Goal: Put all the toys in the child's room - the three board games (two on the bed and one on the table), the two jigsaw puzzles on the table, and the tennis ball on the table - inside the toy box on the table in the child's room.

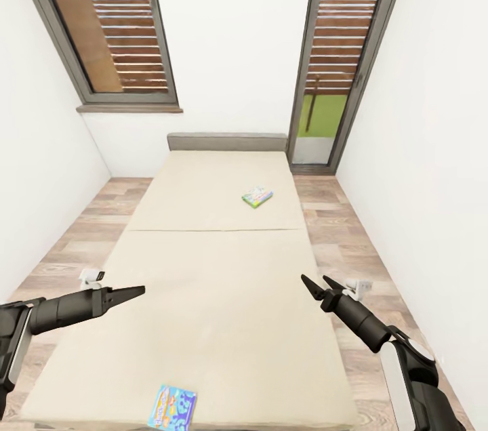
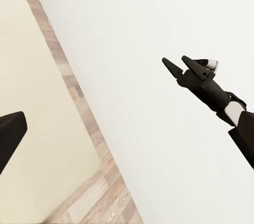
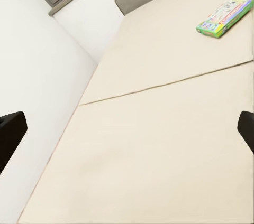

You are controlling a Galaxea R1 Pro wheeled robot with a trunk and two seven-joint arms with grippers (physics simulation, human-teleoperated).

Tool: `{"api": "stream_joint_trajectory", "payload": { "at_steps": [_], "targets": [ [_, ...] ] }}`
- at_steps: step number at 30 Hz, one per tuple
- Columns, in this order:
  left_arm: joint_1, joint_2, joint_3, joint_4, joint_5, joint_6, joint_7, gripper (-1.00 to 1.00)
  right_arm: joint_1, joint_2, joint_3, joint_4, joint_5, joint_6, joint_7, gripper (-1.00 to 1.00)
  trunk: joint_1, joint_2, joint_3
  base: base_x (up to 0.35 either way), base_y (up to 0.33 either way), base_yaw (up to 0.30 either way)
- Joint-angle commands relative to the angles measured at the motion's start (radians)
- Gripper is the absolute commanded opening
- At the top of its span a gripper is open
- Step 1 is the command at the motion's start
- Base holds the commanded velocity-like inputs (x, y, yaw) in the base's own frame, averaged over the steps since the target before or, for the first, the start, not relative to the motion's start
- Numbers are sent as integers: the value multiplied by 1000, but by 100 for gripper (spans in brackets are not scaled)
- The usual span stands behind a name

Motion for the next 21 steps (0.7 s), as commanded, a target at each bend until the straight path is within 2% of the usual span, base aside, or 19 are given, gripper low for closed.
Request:
{"api": "stream_joint_trajectory", "payload": {
  "at_steps": [1,14,21],
  "targets": [
    [-1,0,0,-1,-1,11,-4,100,-1,1,-2,0,-8,9,3,100,1,-2,0,139,-236,0],
    [-1,0,0,-1,-1,11,-6,100,-1,1,-2,0,-8,9,4,100,1,-2,22,100,-129,0],
    [-1,0,0,-1,-1,11,-5,100,-1,1,-2,0,-7,9,4,100,1,-2,33,36,-144,0]
  ]
}}
